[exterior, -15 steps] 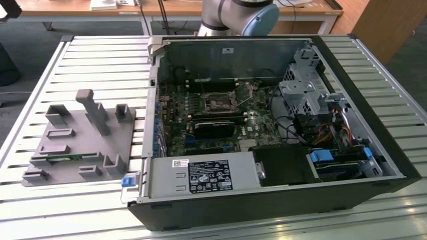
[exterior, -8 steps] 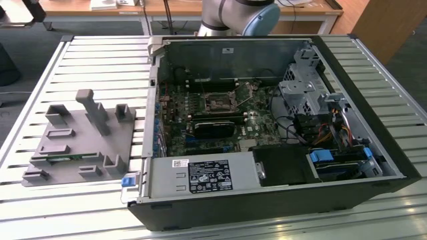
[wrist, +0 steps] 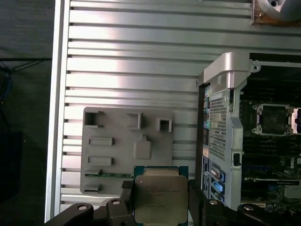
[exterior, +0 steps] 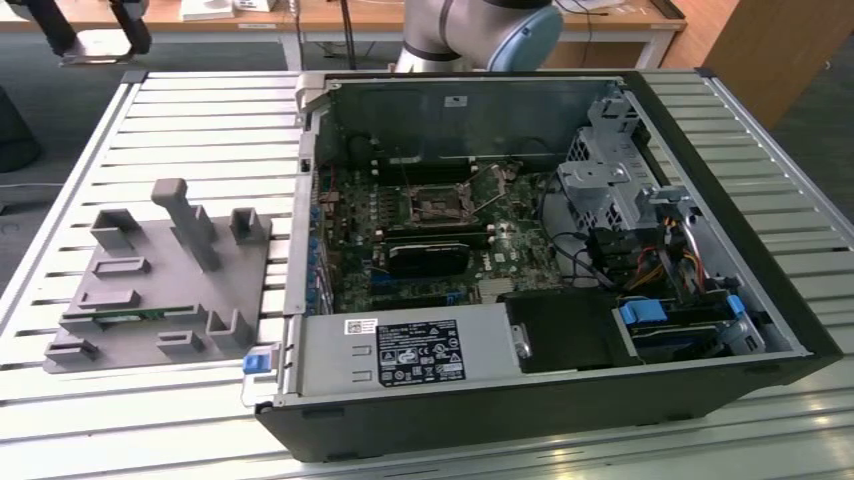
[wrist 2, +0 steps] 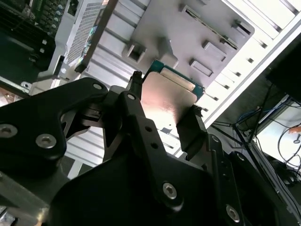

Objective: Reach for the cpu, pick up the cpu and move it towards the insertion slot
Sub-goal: 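Pick up the cpu and move it towards the insertion slot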

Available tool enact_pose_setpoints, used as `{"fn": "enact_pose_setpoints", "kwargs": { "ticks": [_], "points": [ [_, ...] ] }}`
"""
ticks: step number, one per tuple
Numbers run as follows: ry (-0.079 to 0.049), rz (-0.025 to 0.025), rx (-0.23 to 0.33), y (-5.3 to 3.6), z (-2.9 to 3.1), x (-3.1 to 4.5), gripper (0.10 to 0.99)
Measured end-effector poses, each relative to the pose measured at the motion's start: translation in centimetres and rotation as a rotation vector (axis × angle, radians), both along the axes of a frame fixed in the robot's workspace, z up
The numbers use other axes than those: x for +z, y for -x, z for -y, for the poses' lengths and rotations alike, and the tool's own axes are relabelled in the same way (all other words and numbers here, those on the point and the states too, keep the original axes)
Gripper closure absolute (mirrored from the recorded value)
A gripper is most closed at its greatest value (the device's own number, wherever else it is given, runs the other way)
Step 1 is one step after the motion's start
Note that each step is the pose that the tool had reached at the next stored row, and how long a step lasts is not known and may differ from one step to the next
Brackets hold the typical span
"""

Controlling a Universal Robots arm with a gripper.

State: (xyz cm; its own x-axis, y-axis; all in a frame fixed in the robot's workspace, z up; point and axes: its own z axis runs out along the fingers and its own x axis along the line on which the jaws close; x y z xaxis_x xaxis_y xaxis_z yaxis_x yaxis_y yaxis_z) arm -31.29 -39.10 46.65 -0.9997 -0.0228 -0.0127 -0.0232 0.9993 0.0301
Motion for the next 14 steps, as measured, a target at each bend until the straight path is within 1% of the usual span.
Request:
{"fn": "enact_pose_setpoints", "kwargs": {
  "ticks": [12,14],
  "points": [
    [0.0,-0.0001,0.0,-5.31,-0.74,-1.51,0.541],
    [0.0,-0.0002,0.0,-6.2,-0.98,-1.8,0.541]
  ]
}}
